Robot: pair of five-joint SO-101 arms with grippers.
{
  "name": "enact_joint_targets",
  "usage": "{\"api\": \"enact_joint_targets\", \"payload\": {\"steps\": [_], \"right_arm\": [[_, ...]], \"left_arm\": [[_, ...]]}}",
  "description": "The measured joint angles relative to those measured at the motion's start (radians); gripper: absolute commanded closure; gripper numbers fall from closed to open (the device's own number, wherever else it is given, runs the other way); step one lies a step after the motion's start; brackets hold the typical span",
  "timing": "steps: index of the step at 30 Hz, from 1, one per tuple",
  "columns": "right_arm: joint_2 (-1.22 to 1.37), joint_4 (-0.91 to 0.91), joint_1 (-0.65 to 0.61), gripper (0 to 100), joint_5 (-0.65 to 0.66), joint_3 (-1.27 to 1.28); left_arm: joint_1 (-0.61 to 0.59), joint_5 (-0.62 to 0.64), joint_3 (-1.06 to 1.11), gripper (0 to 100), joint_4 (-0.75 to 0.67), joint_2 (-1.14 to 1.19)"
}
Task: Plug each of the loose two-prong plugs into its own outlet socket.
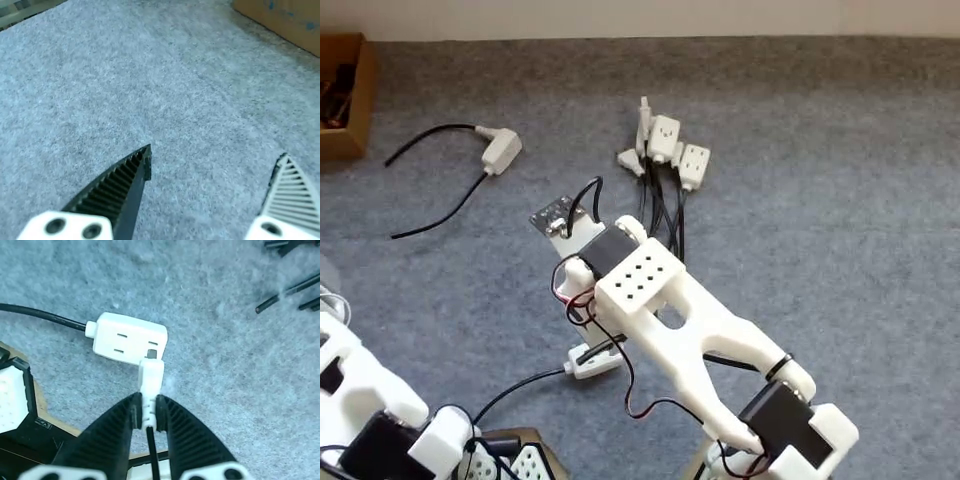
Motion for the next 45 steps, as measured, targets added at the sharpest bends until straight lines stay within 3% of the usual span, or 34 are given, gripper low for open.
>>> {"api": "enact_joint_targets", "payload": {"steps": [45], "right_arm": [[0.072,-0.071,-0.034,99.1,-0.015,0.034]], "left_arm": [[-0.015,-0.003,0.0,63,-0.002,0.002]]}}
